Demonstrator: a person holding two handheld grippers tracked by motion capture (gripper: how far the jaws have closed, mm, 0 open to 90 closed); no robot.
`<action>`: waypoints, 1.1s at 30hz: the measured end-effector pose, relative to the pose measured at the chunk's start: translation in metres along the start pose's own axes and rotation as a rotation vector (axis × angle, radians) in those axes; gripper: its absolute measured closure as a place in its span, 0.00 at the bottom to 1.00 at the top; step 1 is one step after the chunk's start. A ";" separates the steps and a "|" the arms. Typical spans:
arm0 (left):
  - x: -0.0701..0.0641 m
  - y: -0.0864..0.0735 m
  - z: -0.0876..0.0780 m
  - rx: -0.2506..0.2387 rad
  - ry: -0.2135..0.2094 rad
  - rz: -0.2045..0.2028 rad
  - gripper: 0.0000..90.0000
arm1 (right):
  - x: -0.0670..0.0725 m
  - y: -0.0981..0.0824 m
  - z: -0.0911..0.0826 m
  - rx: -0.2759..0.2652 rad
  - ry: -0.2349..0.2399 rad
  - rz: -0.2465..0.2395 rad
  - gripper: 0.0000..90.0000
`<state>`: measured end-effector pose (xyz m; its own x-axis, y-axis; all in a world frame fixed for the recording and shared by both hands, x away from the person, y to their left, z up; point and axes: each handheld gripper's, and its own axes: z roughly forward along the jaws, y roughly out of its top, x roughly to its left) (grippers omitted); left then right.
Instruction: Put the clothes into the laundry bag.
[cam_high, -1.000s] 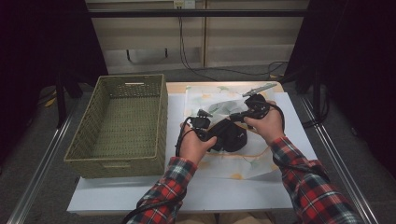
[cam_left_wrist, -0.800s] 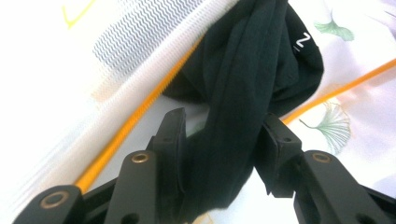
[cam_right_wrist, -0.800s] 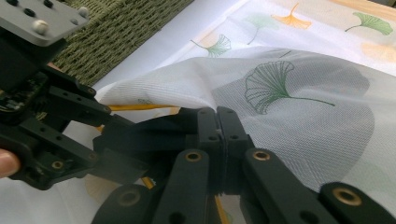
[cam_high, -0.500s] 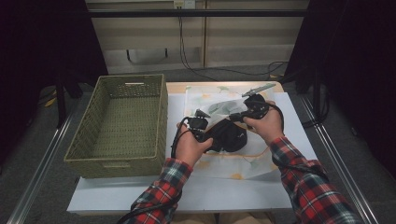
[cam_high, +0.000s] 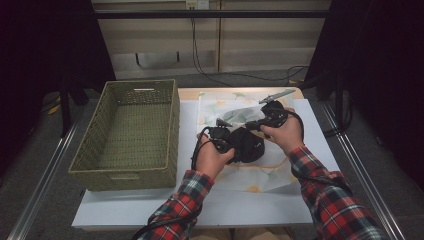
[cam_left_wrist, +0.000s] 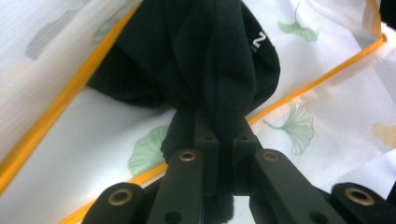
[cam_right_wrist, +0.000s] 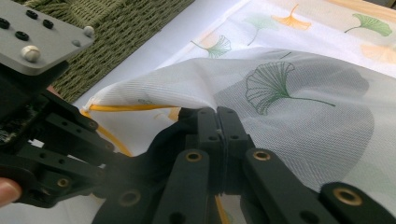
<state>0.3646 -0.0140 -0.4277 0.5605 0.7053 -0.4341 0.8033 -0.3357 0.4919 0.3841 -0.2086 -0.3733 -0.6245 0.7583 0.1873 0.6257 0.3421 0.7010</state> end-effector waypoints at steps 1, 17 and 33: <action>-0.001 0.000 0.002 -0.013 0.000 -0.010 0.96 | 0.000 0.000 0.000 0.000 0.001 -0.001 1.00; -0.001 0.010 0.016 -0.075 0.013 -0.025 0.96 | 0.000 0.000 -0.003 -0.004 0.004 0.000 1.00; 0.000 0.019 0.020 -0.128 0.052 -0.034 0.96 | -0.003 -0.003 -0.002 -0.009 0.002 0.012 1.00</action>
<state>0.3844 -0.0326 -0.4333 0.5197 0.7473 -0.4140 0.7875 -0.2311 0.5713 0.3832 -0.2126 -0.3742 -0.6177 0.7613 0.1971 0.6291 0.3280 0.7047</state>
